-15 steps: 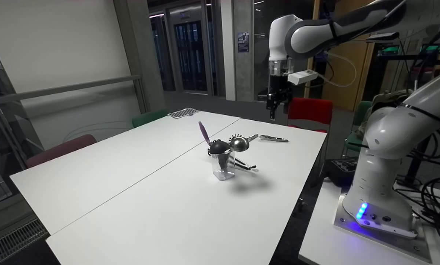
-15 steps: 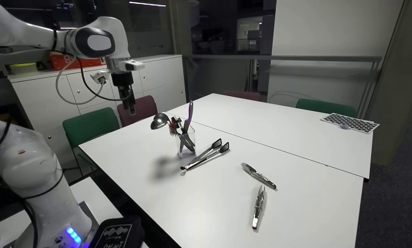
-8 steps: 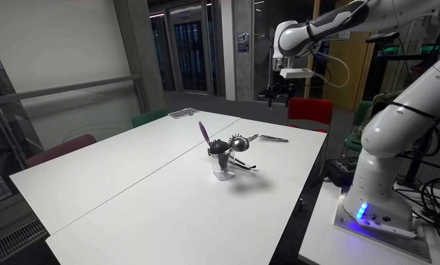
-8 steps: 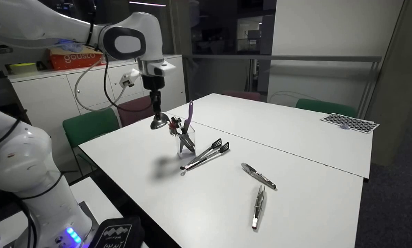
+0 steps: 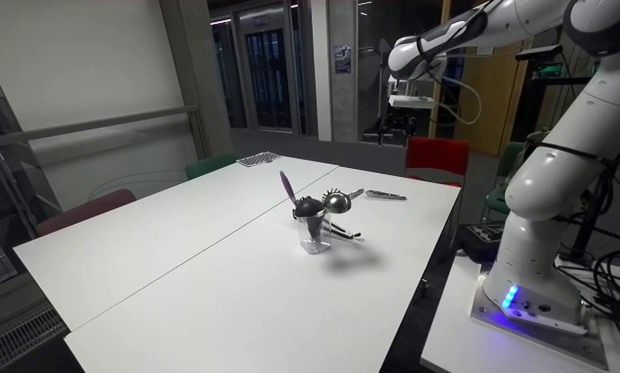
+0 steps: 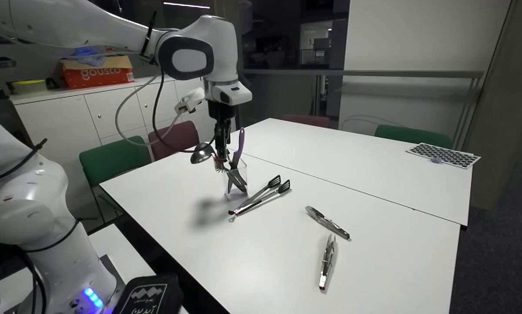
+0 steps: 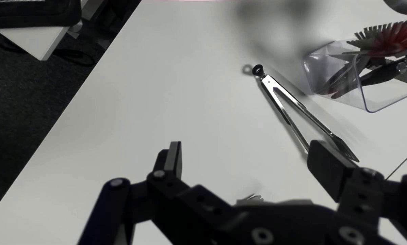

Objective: Pick the object on the right and put it in the holder

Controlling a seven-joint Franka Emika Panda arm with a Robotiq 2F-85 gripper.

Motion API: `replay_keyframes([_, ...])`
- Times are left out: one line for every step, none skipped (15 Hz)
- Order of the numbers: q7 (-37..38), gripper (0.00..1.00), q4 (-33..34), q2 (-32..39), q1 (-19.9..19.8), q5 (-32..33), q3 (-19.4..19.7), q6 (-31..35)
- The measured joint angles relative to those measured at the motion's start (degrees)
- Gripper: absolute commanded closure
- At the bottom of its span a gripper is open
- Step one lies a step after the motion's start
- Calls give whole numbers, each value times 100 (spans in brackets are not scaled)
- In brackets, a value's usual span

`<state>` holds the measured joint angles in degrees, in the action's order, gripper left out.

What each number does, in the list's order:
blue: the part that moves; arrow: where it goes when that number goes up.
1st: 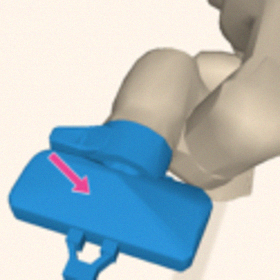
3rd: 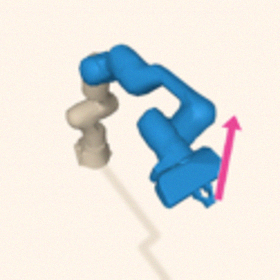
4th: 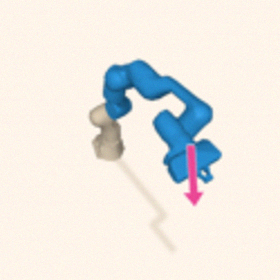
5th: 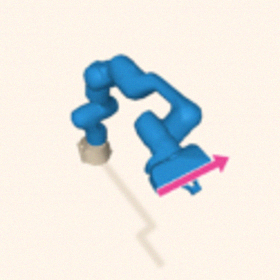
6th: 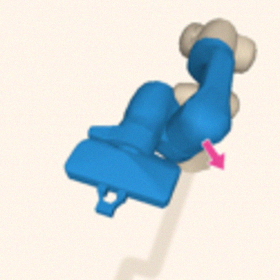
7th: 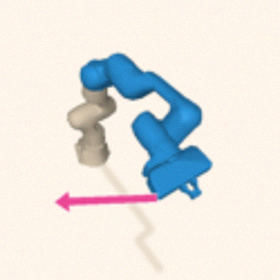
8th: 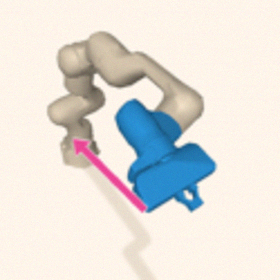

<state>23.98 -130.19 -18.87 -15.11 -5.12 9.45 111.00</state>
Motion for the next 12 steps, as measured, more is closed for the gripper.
replay_keyframes([12, 0, 1, 0, 3, -3, -5, 0])
replay_keyframes([17, 0, 2, 0, 5, -5, -12, 0])
replay_keyframes([18, 0, 2, 0, 4, -5, -12, 0])
replay_keyframes([16, 0, -1, 0, 4, -3, -12, 0])
replay_keyframes([30, 0, 1, 9, 4, 37, -19, 0])
replay_keyframes([104, 0, 17, 35, 4, 106, -36, 1])
replay_keyframes([257, 0, 77, 104, 3, 228, -51, 33])
replay_keyframes([435, 0, 201, 236, 0, 363, -54, 44])
replay_keyframes([577, 0, 380, 425, -9, 498, -47, 37])
replay_keyframes([621, 0, 607, 668, -15, 582, -24, -53])
replay_keyframes([619, 0, 883, 950, -16, 598, 20, -214])
replay_keyframes([604, 0, 1202, 1271, -16, 598, 73, -429])
